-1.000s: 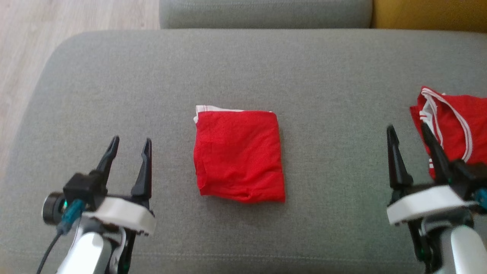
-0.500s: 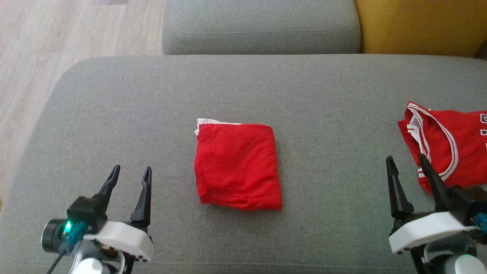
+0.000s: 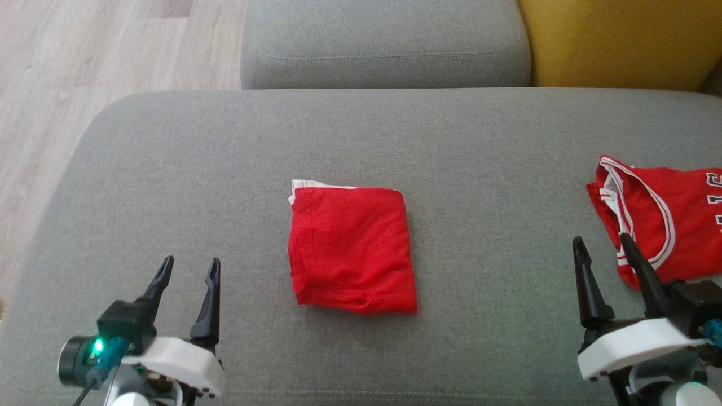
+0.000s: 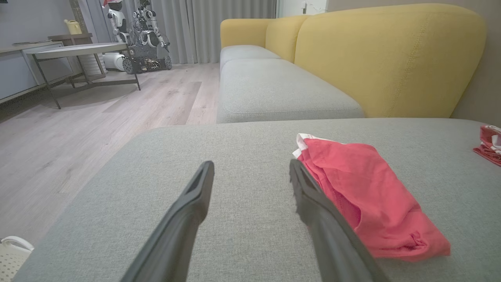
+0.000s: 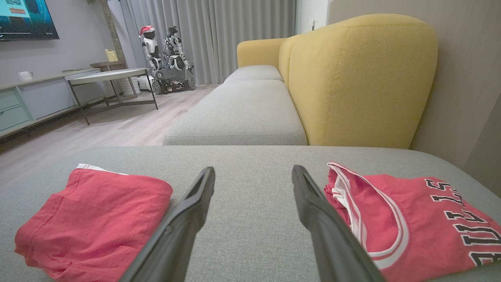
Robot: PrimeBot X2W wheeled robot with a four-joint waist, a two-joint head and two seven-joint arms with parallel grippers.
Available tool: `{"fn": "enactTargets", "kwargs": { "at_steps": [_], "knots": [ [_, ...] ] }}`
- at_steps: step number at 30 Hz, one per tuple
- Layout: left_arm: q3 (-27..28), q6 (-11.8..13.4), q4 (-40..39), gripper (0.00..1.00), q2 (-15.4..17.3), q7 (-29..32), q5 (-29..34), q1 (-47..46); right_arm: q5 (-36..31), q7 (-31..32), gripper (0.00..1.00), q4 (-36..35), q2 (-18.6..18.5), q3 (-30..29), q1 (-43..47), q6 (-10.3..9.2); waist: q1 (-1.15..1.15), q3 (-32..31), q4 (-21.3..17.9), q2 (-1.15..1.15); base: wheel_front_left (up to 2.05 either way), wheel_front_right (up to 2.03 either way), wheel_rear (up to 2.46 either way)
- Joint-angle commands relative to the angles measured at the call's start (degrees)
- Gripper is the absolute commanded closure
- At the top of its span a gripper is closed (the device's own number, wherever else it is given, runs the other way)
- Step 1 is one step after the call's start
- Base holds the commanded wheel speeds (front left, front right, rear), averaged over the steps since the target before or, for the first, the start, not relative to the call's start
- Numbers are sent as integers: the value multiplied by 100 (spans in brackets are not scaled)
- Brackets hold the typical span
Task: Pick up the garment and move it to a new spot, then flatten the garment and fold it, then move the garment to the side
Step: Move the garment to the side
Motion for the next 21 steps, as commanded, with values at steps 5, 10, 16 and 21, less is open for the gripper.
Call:
{"fn": "enactTargets", "kwargs": {
  "at_steps": [5, 10, 16, 21],
  "knots": [
    [252, 72, -186, 0, 151, -6, -52, -279, 44, 19, 0, -220, -35, 99, -198, -30, 0, 16, 21, 0, 0, 0, 0],
    [231, 73, -182, 0, 154, -19, -53, -320, 25, 52, 0, -229, -35, 41, -191, -30, 0, 33, 58, 0, 0, 0, 0],
    [212, 81, -181, 0, 163, -40, -59, -335, 10, 49, 0, -211, -35, -17, -186, -30, 0, 41, 107, 0, 0, 0, 0],
    [185, 75, -187, 0, 163, -46, -55, -380, 20, 67, 0, -205, -35, -57, -183, -30, 0, 62, 178, 0, 0, 0, 0]
  ]
}}
